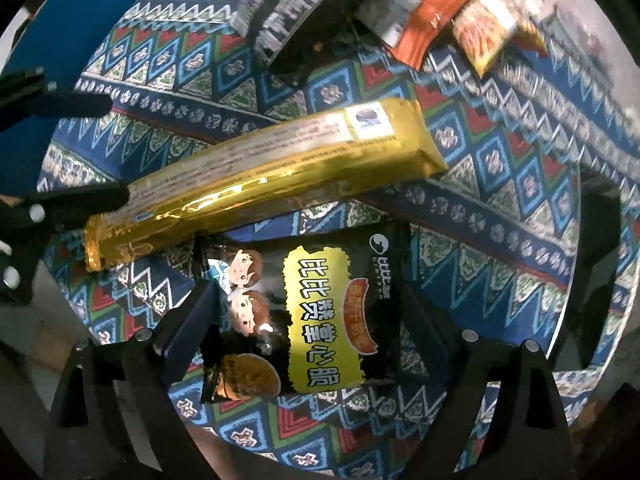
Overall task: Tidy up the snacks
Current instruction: 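Grasp the long yellow wafer bar with left tool while right tool grasps the black snack bag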
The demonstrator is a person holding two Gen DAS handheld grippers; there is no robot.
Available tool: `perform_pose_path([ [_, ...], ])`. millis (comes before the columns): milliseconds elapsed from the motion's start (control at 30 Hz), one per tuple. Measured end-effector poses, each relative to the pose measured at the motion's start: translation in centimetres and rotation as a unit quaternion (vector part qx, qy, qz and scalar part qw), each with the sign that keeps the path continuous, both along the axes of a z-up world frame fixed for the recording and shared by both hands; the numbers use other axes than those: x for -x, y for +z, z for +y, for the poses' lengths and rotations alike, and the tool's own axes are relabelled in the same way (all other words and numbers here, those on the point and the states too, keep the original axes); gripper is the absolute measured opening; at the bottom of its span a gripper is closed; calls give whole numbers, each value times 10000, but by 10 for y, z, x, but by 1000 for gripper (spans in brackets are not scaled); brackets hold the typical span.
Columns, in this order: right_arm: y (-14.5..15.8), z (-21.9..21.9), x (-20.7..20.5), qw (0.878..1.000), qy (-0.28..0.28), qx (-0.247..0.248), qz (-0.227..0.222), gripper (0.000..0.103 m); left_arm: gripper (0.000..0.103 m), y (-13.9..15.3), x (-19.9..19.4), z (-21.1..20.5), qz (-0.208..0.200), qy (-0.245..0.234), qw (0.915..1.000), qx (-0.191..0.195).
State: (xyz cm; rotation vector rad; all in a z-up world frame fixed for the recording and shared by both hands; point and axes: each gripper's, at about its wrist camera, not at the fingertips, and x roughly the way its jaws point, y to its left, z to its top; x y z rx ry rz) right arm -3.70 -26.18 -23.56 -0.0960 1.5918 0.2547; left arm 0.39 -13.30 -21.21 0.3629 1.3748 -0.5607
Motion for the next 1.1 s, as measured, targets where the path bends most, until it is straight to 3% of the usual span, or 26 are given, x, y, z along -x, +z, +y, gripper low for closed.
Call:
perform_pose_path([
  [167,-15,-23,-5,9993,-32,373,59,89,70,-6,-7,-15,72,-16,10000,27],
  [300,-16,-29,-2,9994,-68,337,-26,88,71,-10,-15,-31,159,-37,9998,116],
  [400,-7,-43,-1,9993,-172,256,-188,64,71,-14,-20,-44,197,-67,9997,145],
  [500,0,-68,-2,9973,-688,6,-272,44,71,-18,-23,-56,226,-99,9996,160],
  [667,5,-94,-5,9927,-1088,-18,-527,35,71,-33,-24,-80,273,-267,9993,28],
  [700,5,-96,-5,9923,-1111,-53,-550,28,71,-37,-24,-84,274,-307,9992,-22],
  [833,10,-97,-8,9915,-1120,-176,-633,27,71,-50,-23,-97,296,-378,9988,-126],
  [900,12,-97,-8,9907,-1157,-283,-659,26,65,-54,-23,-102,308,-412,9986,-123],
  [933,13,-98,-9,9903,-1169,-300,-685,26,49,-56,-22,-103,322,-428,9985,-89],
  [1000,20,-95,-10,9894,-1202,-345,-737,26,37,-56,-22,-105,292,-474,9984,-25],
  [1100,27,-97,-23,9875,-1277,-399,-830,26,31,-53,-18,-94,186,-501,9986,-31],
])
